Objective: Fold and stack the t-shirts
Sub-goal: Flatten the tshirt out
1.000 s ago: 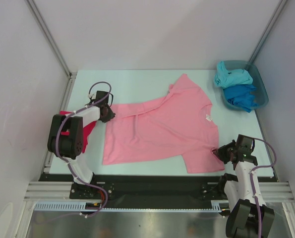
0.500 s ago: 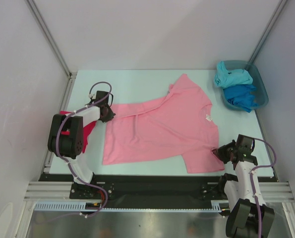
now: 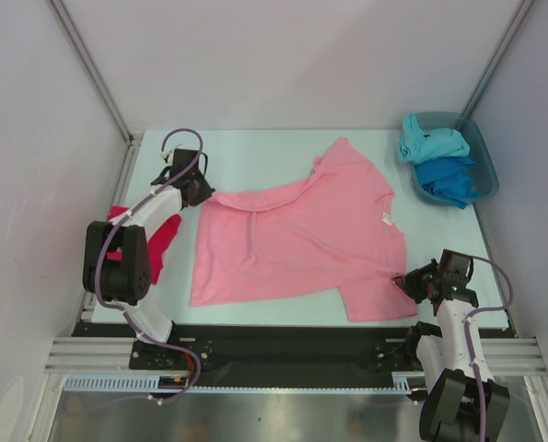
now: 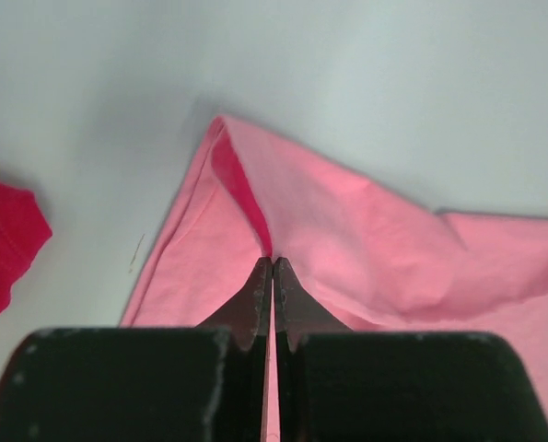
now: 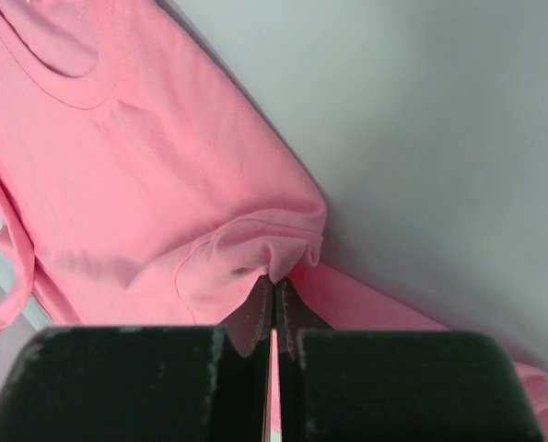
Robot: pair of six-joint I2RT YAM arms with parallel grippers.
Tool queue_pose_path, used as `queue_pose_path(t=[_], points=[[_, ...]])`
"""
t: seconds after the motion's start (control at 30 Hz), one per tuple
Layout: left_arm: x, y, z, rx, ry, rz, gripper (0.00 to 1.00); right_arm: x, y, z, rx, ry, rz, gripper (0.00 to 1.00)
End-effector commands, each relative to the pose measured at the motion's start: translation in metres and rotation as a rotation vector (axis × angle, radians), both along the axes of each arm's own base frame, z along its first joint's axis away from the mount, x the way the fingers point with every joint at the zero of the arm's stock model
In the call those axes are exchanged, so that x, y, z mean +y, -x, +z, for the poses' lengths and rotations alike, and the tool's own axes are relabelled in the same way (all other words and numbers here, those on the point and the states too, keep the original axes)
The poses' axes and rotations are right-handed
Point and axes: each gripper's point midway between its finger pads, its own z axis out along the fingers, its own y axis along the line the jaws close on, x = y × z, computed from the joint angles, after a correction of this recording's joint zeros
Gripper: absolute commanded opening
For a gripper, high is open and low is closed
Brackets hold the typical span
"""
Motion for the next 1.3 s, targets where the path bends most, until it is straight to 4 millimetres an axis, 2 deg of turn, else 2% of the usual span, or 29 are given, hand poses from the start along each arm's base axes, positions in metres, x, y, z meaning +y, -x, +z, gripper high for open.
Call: queue_pose_path(t=[0.0, 0.17, 0.37, 0.4, 0.43, 0.5, 0.57, 0.6, 0.67, 0.97, 1.17, 1.2, 1.27], points=[[-0.009, -0.019, 0.040, -0.091, 0.010, -0.032, 0.01, 0.000, -0.004, 0.003, -0.028, 0.000, 0.005, 0.00], [-0.009, -0.035, 0.034, -0.083, -0.008, -0.028, 0.01, 0.000, -0.004, 0.003, -0.025, 0.001, 0.007, 0.00], [-0.004, -0.069, 0.018, -0.054, -0.032, -0.011, 0.01, -0.001, -0.002, 0.003, -0.021, 0.011, 0.013, 0.00], [-0.004, -0.079, 0.027, -0.075, -0.032, -0.006, 0.01, -0.001, -0.001, 0.003, -0.018, 0.011, 0.012, 0.00], [-0.002, -0.084, 0.015, -0.048, -0.036, -0.002, 0.00, -0.001, -0.001, 0.002, -0.016, 0.013, 0.013, 0.00], [0.002, -0.095, 0.019, -0.055, -0.037, 0.008, 0.00, -0.002, -0.001, 0.003, -0.015, 0.016, 0.011, 0.00], [0.007, -0.100, 0.012, -0.040, -0.045, 0.017, 0.01, -0.003, 0.000, 0.002, -0.012, 0.020, 0.008, 0.00], [0.009, -0.107, 0.019, -0.055, -0.046, 0.021, 0.00, -0.004, -0.001, 0.002, -0.013, 0.022, 0.007, 0.00], [0.013, -0.111, 0.014, -0.045, -0.052, 0.031, 0.00, -0.004, 0.000, 0.001, -0.006, 0.027, 0.008, 0.00], [0.039, -0.130, 0.023, -0.077, -0.074, 0.097, 0.00, -0.008, 0.000, -0.002, 0.004, 0.039, 0.001, 0.00], [0.045, -0.153, 0.040, -0.122, -0.092, 0.091, 0.00, -0.010, 0.002, -0.005, 0.014, 0.045, -0.001, 0.00], [0.044, -0.161, 0.050, -0.148, -0.090, 0.088, 0.00, -0.010, 0.002, -0.005, 0.013, 0.049, 0.001, 0.00], [0.044, -0.167, 0.046, -0.135, -0.093, 0.083, 0.00, -0.011, 0.003, -0.007, 0.019, 0.050, -0.003, 0.00]])
